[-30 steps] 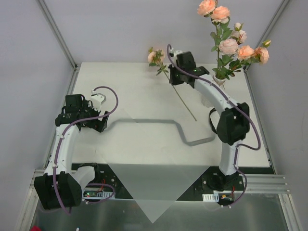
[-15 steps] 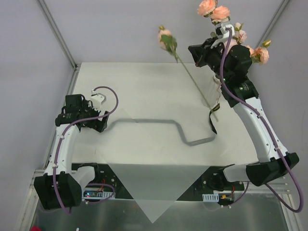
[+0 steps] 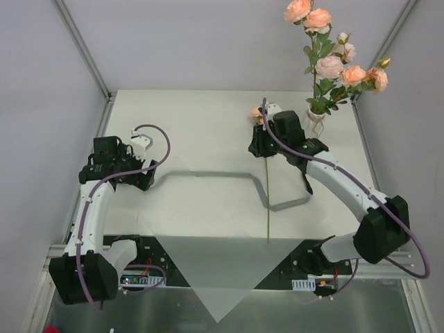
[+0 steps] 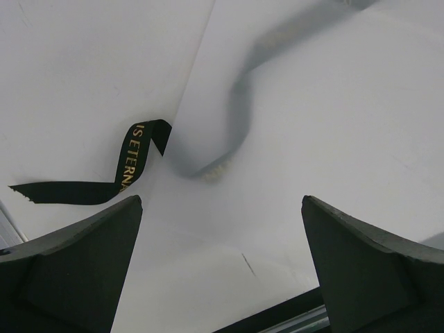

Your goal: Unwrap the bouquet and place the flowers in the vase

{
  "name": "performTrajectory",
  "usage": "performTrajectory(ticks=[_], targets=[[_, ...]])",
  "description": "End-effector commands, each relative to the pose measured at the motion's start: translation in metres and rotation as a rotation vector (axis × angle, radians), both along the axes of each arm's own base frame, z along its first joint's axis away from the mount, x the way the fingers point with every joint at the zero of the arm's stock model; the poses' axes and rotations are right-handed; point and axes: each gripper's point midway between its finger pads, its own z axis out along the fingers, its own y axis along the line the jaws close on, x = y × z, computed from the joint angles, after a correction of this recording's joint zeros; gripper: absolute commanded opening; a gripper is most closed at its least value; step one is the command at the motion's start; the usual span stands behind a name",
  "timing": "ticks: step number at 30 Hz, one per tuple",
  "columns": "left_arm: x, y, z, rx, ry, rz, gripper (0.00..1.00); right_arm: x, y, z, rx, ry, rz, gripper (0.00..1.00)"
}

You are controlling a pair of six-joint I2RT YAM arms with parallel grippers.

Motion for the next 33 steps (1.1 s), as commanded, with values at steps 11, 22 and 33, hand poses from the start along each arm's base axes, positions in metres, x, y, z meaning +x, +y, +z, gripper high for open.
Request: performTrajectory(ticks=[11, 22, 33], targets=[[-0.007, 0.000, 0.002, 0.023, -0.028, -0.017, 0.99, 0.062, -0.056, -0.122, -0.505, 0.342, -0.234, 0.50], [-0.006, -0.001, -0.002, 0.017, -0.013, -0.020, 0.99, 0.072, -0.067, -0.163, -0.546, 0.423, -0.252, 0.48], [-0.004, 0.002, -0.001, 0.033, -0.016, -0.018, 0.99, 0.077, -0.064, -0.182, -0.473, 0.473, -0.264, 0.29]])
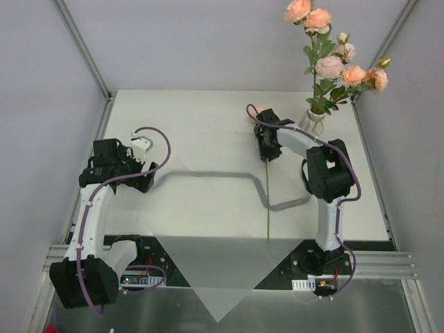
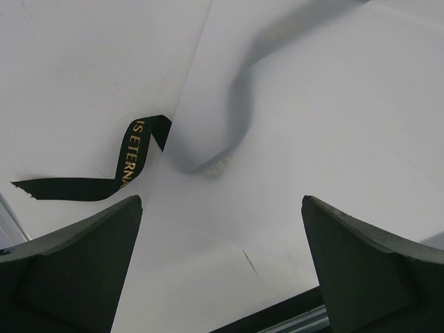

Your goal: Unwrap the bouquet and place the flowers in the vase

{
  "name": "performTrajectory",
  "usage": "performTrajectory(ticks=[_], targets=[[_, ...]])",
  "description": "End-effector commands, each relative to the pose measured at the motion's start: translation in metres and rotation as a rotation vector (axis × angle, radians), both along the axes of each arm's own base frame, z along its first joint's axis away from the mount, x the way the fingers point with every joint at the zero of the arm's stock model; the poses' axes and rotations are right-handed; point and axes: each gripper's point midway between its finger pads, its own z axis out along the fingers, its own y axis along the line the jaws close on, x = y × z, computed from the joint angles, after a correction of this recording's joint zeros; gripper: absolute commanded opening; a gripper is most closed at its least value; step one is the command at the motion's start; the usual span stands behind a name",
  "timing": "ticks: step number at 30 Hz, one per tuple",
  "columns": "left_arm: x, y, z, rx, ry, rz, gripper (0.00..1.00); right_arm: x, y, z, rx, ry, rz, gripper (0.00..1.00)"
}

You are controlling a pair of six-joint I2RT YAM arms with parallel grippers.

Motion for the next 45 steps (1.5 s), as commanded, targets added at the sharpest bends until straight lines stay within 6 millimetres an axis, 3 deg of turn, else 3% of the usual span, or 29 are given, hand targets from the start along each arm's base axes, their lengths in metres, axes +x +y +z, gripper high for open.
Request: performTrajectory(ticks=[1, 3, 7, 10, 12, 15, 16, 18, 19, 21, 22, 23, 24, 25, 27, 28, 32, 35, 38, 45], targets=[[0.001, 0.001, 0.001, 0.023, -0.005, -0.018, 0.99, 0.008, 0.006, 0.005, 0.041, -0.013, -0.021, 0.26], [0.001, 0.001, 0.001, 0.022, -0.006, -0.015, 0.99, 0.008, 0.006, 0.005, 0.055, -0.011, -0.026, 0.22], [0.003, 0.002, 0.006, 0.027, -0.018, -0.014, 0.99, 0.013, 0.009, 0.013, 0.082, -0.030, -0.038, 0.01], [0.002, 0.004, 0.007, 0.036, -0.021, -0.011, 0.99, 0.019, 0.015, 0.034, 0.120, -0.077, -0.037, 0.01], [0.002, 0.004, 0.007, 0.037, -0.020, -0.010, 0.99, 0.027, 0.022, 0.066, 0.171, -0.142, -0.031, 0.01], [0.002, 0.004, 0.008, 0.037, -0.019, -0.010, 0.99, 0.038, 0.035, 0.128, 0.269, -0.281, -0.004, 0.01], [0.003, 0.003, 0.008, 0.034, -0.018, -0.010, 0.99, 0.044, 0.038, 0.163, 0.309, -0.376, 0.007, 0.01], [0.003, 0.002, 0.008, 0.028, -0.014, -0.011, 0.99, 0.044, 0.049, 0.205, 0.399, -0.470, 0.068, 0.01], [0.003, 0.002, 0.008, 0.026, -0.013, -0.009, 0.99, 0.047, 0.051, 0.245, 0.439, -0.590, 0.105, 0.01], [0.003, 0.002, 0.008, 0.027, -0.014, -0.010, 0.99, 0.044, 0.054, 0.286, 0.488, -0.705, 0.164, 0.01], [0.003, 0.003, 0.007, 0.026, -0.010, -0.007, 0.99, 0.041, 0.054, 0.329, 0.513, -0.841, 0.210, 0.01], [0.004, 0.003, 0.007, 0.028, -0.009, -0.007, 0.99, 0.038, 0.053, 0.351, 0.522, -0.914, 0.236, 0.01], [0.004, 0.003, 0.007, 0.027, -0.009, -0.008, 0.99, 0.035, 0.050, 0.373, 0.527, -0.992, 0.254, 0.01], [0.004, 0.003, 0.007, 0.029, -0.009, -0.008, 0.99, 0.027, 0.044, 0.415, 0.547, -1.151, 0.273, 0.01], [0.004, 0.003, 0.007, 0.028, -0.007, -0.007, 0.99, 0.021, 0.027, 0.457, 0.500, -1.327, 0.276, 0.01], [0.004, 0.003, 0.007, 0.026, -0.007, -0.007, 0.99, 0.012, 0.013, 0.495, 0.496, -1.454, 0.258, 0.01], [0.003, 0.003, 0.006, 0.027, -0.005, -0.009, 0.99, -0.008, -0.032, 0.568, 0.383, -1.693, 0.164, 0.01], [0.004, 0.002, 0.005, 0.024, 0.001, -0.013, 0.99, -0.020, -0.060, 0.602, 0.236, -1.812, 0.106, 0.01], [0.004, 0.001, 0.005, 0.018, 0.004, -0.014, 0.99, -0.026, -0.082, 0.613, 0.114, -1.865, 0.041, 0.01], [0.005, 0.001, 0.003, 0.016, 0.011, -0.018, 0.99, -0.024, -0.104, 0.606, 0.014, -1.886, -0.019, 0.01]])
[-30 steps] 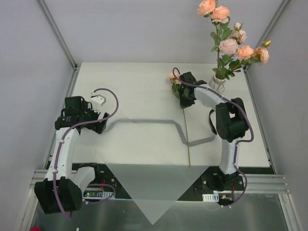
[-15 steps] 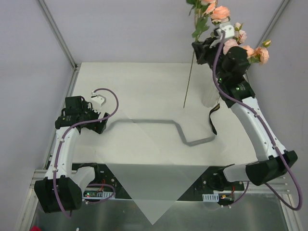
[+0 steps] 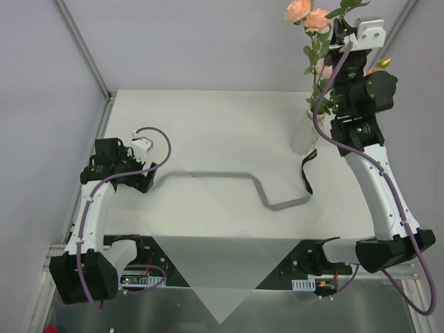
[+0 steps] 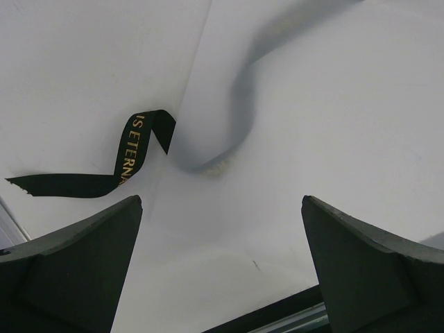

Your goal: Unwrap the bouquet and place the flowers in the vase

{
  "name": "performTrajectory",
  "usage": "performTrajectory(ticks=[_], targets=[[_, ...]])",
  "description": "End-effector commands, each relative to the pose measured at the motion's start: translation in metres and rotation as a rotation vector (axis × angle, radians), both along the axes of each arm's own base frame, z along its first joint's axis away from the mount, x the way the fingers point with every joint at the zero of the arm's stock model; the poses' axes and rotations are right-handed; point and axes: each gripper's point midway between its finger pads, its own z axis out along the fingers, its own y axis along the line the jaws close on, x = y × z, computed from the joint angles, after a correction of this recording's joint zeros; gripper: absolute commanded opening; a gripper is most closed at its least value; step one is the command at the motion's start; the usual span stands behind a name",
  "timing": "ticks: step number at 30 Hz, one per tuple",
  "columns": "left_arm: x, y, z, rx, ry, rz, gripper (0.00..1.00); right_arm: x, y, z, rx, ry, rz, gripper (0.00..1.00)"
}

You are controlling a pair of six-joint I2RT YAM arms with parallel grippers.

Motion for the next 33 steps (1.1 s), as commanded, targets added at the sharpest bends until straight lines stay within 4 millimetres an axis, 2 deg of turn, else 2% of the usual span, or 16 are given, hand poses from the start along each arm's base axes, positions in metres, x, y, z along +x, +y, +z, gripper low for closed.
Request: performTrajectory(ticks=[1, 10, 13, 18, 20, 21, 24, 26, 29, 32, 33], targets=[[0.004, -0.002, 0.011, -0.001, -0.023, -0.019, 0.99, -0.012, -0.029, 0.021, 0.008, -0.088, -0.114, 0.01], [0.003, -0.002, 0.010, 0.001, -0.018, -0.020, 0.99, 0.006, -0.042, -0.006, 0.026, -0.046, -0.138, 0.01], [0.004, -0.001, 0.011, 0.005, -0.022, -0.017, 0.99, 0.012, -0.045, -0.021, 0.045, -0.019, -0.136, 0.01], [0.005, -0.003, 0.014, -0.001, -0.032, -0.020, 0.99, 0.021, -0.043, -0.058, 0.088, 0.073, -0.115, 0.03], [0.005, -0.003, 0.016, -0.005, -0.036, -0.017, 0.99, 0.020, -0.042, -0.070, 0.129, 0.119, -0.095, 0.16], [0.006, -0.003, 0.017, -0.004, -0.041, -0.018, 0.99, 0.019, -0.042, -0.081, 0.125, 0.166, -0.093, 0.34], [0.006, -0.003, 0.020, -0.003, -0.054, -0.016, 0.99, 0.010, -0.046, -0.099, 0.168, 0.232, -0.100, 0.55], [0.005, -0.003, 0.022, -0.001, -0.060, -0.013, 0.99, 0.005, -0.047, -0.104, 0.188, 0.253, -0.093, 0.65], [0.006, -0.003, 0.024, -0.006, -0.064, -0.010, 0.99, -0.005, -0.050, -0.112, 0.199, 0.307, -0.094, 0.73], [0.007, -0.005, 0.028, -0.018, -0.069, -0.006, 0.99, -0.015, -0.049, -0.133, 0.206, 0.409, -0.082, 0.82], [0.008, -0.006, 0.030, -0.021, -0.071, -0.006, 0.99, -0.024, -0.048, -0.132, 0.232, 0.413, -0.061, 0.84]])
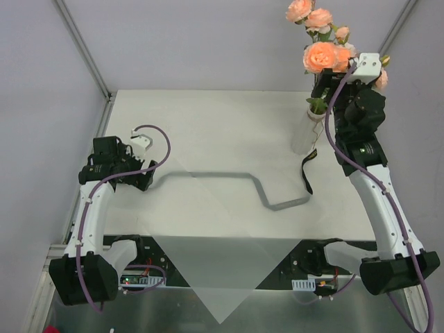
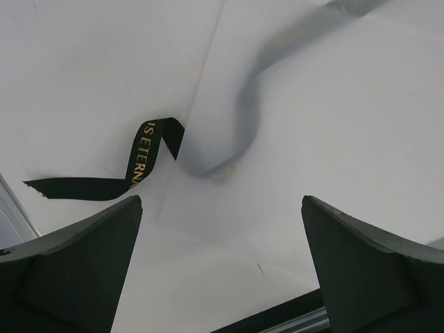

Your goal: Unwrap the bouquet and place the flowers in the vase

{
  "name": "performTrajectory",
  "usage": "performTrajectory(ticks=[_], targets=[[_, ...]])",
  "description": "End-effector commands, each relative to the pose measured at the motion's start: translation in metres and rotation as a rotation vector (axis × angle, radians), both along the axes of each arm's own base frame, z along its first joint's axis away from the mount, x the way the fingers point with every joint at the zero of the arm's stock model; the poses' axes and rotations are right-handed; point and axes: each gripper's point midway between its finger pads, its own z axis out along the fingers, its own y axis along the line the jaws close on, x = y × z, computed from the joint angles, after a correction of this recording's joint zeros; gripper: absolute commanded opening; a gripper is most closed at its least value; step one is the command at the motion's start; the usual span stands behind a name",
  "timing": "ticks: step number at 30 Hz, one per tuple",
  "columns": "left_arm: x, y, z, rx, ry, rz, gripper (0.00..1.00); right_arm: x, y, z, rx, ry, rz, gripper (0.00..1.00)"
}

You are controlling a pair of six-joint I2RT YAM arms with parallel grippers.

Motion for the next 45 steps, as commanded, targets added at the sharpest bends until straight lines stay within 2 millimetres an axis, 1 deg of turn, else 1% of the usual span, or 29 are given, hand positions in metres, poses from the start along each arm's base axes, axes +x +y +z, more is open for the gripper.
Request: performTrajectory(ticks=[1, 2, 4, 5, 7, 8, 10, 11, 12, 17, 18, 20, 22, 23, 25, 26, 27, 28, 29, 32, 33, 35, 36, 37, 39, 40, 41, 43, 45], targets=[[0.004, -0.006, 0.021, -0.028, -0.043, -0.007, 0.99, -0.036, -0.004, 0.006, 0.109, 0.027, 0.025, 0.86], [0.004, -0.007, 0.021, -0.034, -0.045, -0.008, 0.99, -0.039, -0.002, -0.008, 0.106, 0.073, 0.033, 0.99], [0.005, -0.007, 0.023, -0.033, -0.048, -0.010, 0.99, -0.048, 0.001, -0.012, 0.110, 0.105, 0.061, 0.96], [0.005, -0.007, 0.022, -0.035, -0.043, -0.009, 0.99, -0.051, 0.000, -0.020, 0.102, 0.148, 0.058, 0.96], [0.006, -0.008, 0.023, -0.036, -0.044, -0.010, 0.99, -0.052, -0.006, -0.030, 0.096, 0.199, 0.020, 0.96], [0.006, -0.008, 0.023, -0.035, -0.045, -0.013, 0.99, -0.052, -0.014, -0.041, 0.083, 0.251, -0.030, 0.96], [0.007, -0.009, 0.024, -0.040, -0.047, -0.019, 0.99, -0.041, -0.024, -0.042, 0.069, 0.291, -0.095, 0.96], [0.007, -0.009, 0.025, -0.042, -0.046, -0.018, 0.99, -0.041, -0.029, -0.050, 0.069, 0.336, -0.131, 0.96], [0.007, -0.009, 0.025, -0.043, -0.045, -0.018, 0.99, -0.034, -0.032, -0.043, 0.089, 0.342, -0.149, 0.96], [0.004, -0.009, 0.026, -0.035, -0.054, -0.026, 0.99, -0.024, -0.023, -0.068, 0.151, 0.468, -0.142, 0.96], [0.004, -0.009, 0.025, -0.036, -0.051, -0.024, 0.99, -0.019, -0.026, -0.077, 0.168, 0.501, -0.150, 0.96], [0.005, -0.008, 0.026, -0.031, -0.054, -0.024, 0.99, -0.022, -0.027, -0.084, 0.192, 0.540, -0.150, 0.96], [0.004, -0.009, 0.029, -0.032, -0.057, -0.027, 0.99, -0.029, -0.030, -0.087, 0.204, 0.546, -0.162, 0.96], [0.004, -0.010, 0.031, -0.036, -0.062, -0.028, 0.99, -0.034, -0.031, -0.097, 0.201, 0.571, -0.175, 0.96], [0.003, -0.010, 0.033, -0.037, -0.064, -0.028, 0.99, -0.051, -0.034, -0.093, 0.222, 0.551, -0.176, 0.96], [0.002, -0.010, 0.035, -0.038, -0.071, -0.030, 0.99, -0.058, -0.035, -0.108, 0.214, 0.586, -0.180, 0.96], [0.002, -0.011, 0.035, -0.039, -0.071, -0.029, 0.99, -0.072, -0.036, -0.103, 0.221, 0.563, -0.170, 0.96], [0.001, -0.011, 0.036, -0.039, -0.074, -0.029, 0.99, -0.079, -0.036, -0.108, 0.222, 0.570, -0.165, 0.96], [0.000, -0.011, 0.037, -0.041, -0.075, -0.028, 0.99, -0.091, -0.030, -0.119, 0.221, 0.591, -0.118, 0.96], [-0.002, -0.013, 0.037, -0.053, -0.069, -0.029, 0.99, -0.110, -0.016, -0.140, 0.225, 0.654, -0.032, 0.96], [-0.002, -0.014, 0.038, -0.058, -0.070, -0.029, 0.99, -0.115, -0.014, -0.157, 0.221, 0.700, -0.023, 0.96], [-0.003, -0.016, 0.042, -0.068, -0.073, -0.027, 0.99, -0.126, -0.006, -0.172, 0.227, 0.743, 0.025, 0.96], [-0.003, -0.016, 0.044, -0.070, -0.076, -0.025, 0.99, -0.130, -0.004, -0.186, 0.224, 0.776, 0.037, 0.96], [-0.004, -0.016, 0.045, -0.072, -0.077, -0.023, 0.99, -0.131, 0.000, -0.193, 0.253, 0.785, 0.048, 0.96], [-0.005, -0.016, 0.046, -0.071, -0.078, -0.023, 0.99, -0.139, 0.009, -0.196, 0.284, 0.769, 0.101, 0.96], [-0.006, -0.016, 0.046, -0.071, -0.080, -0.018, 0.99, -0.138, 0.013, -0.209, 0.291, 0.774, 0.125, 0.96], [-0.006, -0.016, 0.046, -0.073, -0.078, -0.021, 0.99, -0.143, 0.023, -0.208, 0.307, 0.759, 0.186, 0.96], [-0.006, -0.017, 0.044, -0.081, -0.070, -0.014, 0.99, -0.143, 0.032, -0.220, 0.317, 0.754, 0.228, 0.96], [-0.005, -0.018, 0.043, -0.092, -0.062, -0.011, 0.99, -0.143, 0.042, -0.227, 0.315, 0.764, 0.264, 0.96]])
